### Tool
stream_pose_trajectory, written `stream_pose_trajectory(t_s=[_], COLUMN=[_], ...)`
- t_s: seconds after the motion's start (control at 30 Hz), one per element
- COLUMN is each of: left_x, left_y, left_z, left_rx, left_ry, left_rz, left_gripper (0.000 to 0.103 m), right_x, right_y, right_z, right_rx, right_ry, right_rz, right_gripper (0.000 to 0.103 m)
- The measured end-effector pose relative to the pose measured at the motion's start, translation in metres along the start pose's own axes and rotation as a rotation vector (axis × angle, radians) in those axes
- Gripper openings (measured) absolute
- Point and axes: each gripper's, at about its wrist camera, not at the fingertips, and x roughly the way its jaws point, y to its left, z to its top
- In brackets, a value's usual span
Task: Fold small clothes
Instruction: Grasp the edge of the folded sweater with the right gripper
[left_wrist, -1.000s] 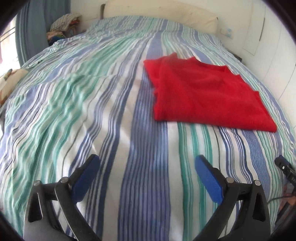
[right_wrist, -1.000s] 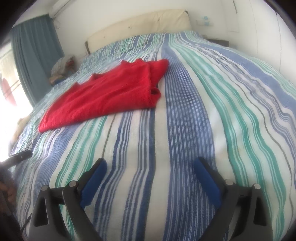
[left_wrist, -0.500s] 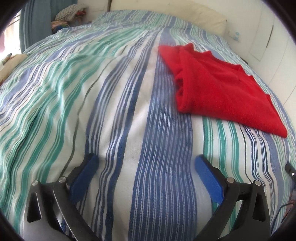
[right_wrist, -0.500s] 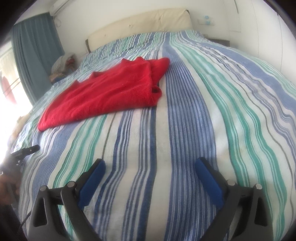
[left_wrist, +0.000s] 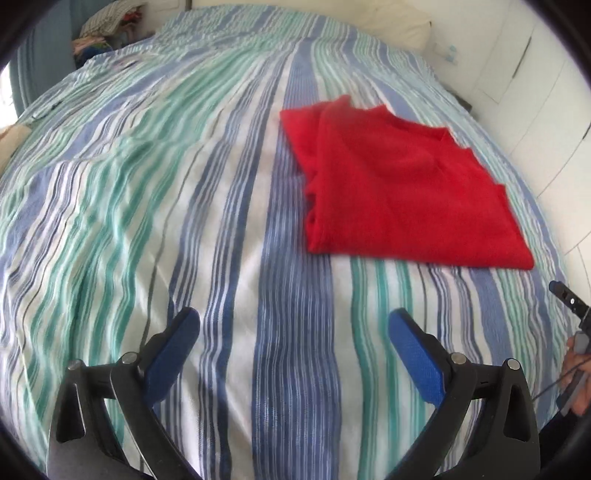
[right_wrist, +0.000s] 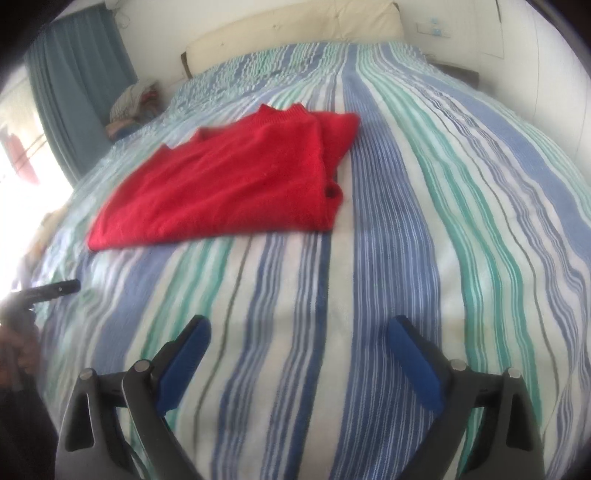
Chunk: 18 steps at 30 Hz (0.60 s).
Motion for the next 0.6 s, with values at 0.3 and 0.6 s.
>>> stream_pose_trajectory(t_s=[0.3, 0.6], left_x=[0.035, 0.021], left_y=[0.03, 0.041], left_z=[-0.023, -0.002], left_rx=[-0.134, -0.167], left_ry=[0.026, -0.032], left_rz=[0.021, -0.031], left_gripper=[0.101, 0.102], right_x=[0.069, 0.114], right_y=[-0.059, -0.044], right_z=[0.142, 0.137], right_rx=[0.268, 0.361], right_ry=[0.091, 0.139], right_rz=[0.134, 0.042], right_gripper=[0.075, 0.01])
